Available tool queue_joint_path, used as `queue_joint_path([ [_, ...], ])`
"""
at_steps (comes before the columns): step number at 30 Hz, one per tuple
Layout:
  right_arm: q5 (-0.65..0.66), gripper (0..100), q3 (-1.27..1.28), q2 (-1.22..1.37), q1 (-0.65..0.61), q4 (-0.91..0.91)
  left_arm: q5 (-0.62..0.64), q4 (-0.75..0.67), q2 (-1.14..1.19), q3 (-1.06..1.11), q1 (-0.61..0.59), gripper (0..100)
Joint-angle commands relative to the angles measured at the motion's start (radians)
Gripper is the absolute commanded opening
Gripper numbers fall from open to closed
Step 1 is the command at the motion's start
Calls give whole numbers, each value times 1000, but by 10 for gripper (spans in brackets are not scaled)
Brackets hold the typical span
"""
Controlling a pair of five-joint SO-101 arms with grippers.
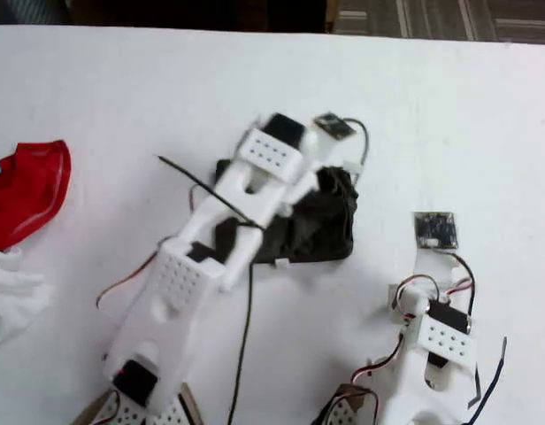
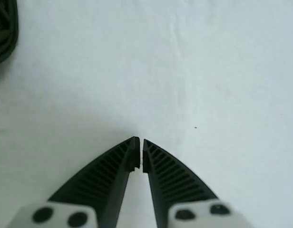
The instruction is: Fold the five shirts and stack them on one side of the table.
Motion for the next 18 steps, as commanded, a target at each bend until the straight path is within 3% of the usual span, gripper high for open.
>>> queue_joint_path([
  [1, -95, 18, -11, -27, 130, -53, 37, -32, -61, -5, 74, 27],
  [5, -170, 18, -12, -28, 217, -79, 54, -40, -66, -5, 141, 26],
  [13, -183, 18, -21, -28, 249, -82, 55, 0, -101, -133, 242, 26],
  [18, -213, 18, -23, -28, 268, -82, 55, 0, -100, -205, 218, 26],
])
